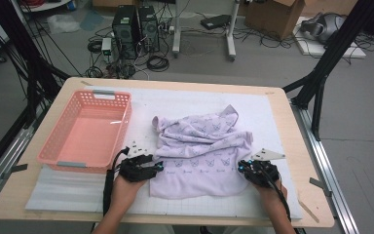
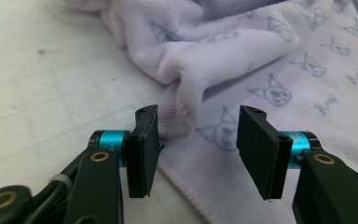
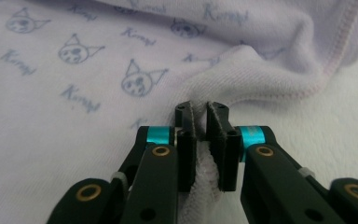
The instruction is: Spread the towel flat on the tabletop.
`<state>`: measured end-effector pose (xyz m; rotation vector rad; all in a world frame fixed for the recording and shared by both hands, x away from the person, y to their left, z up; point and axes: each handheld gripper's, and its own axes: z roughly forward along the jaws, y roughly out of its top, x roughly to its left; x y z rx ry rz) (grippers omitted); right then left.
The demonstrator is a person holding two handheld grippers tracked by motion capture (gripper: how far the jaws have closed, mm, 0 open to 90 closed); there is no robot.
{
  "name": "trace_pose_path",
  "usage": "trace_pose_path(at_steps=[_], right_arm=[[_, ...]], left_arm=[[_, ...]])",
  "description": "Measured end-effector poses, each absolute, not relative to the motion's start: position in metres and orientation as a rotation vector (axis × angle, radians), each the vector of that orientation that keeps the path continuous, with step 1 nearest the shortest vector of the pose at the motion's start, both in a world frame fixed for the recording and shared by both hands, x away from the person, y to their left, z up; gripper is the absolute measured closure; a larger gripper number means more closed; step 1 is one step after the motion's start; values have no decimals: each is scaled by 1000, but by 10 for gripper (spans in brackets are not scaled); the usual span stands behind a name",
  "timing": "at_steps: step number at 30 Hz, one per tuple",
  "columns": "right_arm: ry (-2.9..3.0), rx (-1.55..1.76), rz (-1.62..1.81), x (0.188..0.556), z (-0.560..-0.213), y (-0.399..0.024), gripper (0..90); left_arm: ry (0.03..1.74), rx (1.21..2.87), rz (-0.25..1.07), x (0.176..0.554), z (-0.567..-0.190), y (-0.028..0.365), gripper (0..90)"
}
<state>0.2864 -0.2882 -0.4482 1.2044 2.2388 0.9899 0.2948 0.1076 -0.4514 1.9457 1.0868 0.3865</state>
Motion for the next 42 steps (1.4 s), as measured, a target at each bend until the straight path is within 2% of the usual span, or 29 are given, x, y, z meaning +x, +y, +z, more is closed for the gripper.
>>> trace_pose_path(at_steps=[1, 2, 3, 5, 9, 11, 12, 13, 14, 15, 17, 23, 26, 30, 32, 35, 36, 37, 38, 41, 42], right_arm=[[2229, 1204, 979, 290, -448, -284, 839], [2223, 1205, 967, 293, -447, -282, 844], [2209, 1212, 951, 296, -447, -280, 848], [2160, 1204, 875, 302, -447, -277, 853], [2018, 1223, 655, 315, -445, -280, 849], [2037, 1293, 708, 319, -444, -287, 808], [2039, 1291, 760, 317, -442, -291, 747], [2031, 1292, 824, 313, -439, -296, 695], [2012, 1296, 901, 308, -434, -302, 689], [2002, 1286, 932, 304, -431, -307, 678], [1989, 1286, 997, 293, -424, -321, 677], [2077, 1283, 1038, 265, -427, -345, 668], [2142, 1292, 1070, 259, -436, -342, 631], [2183, 1278, 932, 267, -447, -328, 595], [2156, 1330, 986, 269, -449, -330, 614], [2159, 1323, 997, 270, -450, -332, 695], [2157, 1332, 1000, 271, -450, -333, 799], [2173, 1326, 1017, 272, -450, -334, 846], [2174, 1323, 1021, 272, -450, -334, 851], [2173, 1316, 1015, 270, -449, -333, 862], [2181, 1326, 1016, 269, -448, -333, 863]], left_arm=[[1089, 1959, 420, 295, -451, 104, 548], [1088, 1972, 457, 297, -450, 103, 659], [1084, 1973, 462, 299, -451, 102, 826], [1111, 1961, 496, 303, -450, 100, 859], [1173, 1907, 609, 308, -448, 104, 863], [1176, 1897, 591, 309, -449, 107, 855], [1168, 1896, 597, 307, -449, 107, 836], [1173, 1873, 586, 305, -449, 109, 763], [1181, 1851, 553, 304, -448, 110, 643], [1181, 1838, 508, 302, -448, 112, 584], [1146, 1840, 487, 294, -445, 114, 524], [1080, 1833, 431, 267, -440, 121, 474], [1053, 1857, 390, 258, -441, 120, 468], [1027, 1896, 316, 249, -448, 117, 467], [1007, 1937, 300, 246, -452, 113, 465], [981, 1959, 326, 242, -454, 107, 450], [976, 1962, 340, 240, -455, 105, 446], [971, 1974, 371, 238, -455, 103, 452], [942, 2010, 427, 235, -455, 101, 512], [916, 2032, 391, 232, -452, 101, 866], [912, 2031, 397, 231, -452, 102, 871]])
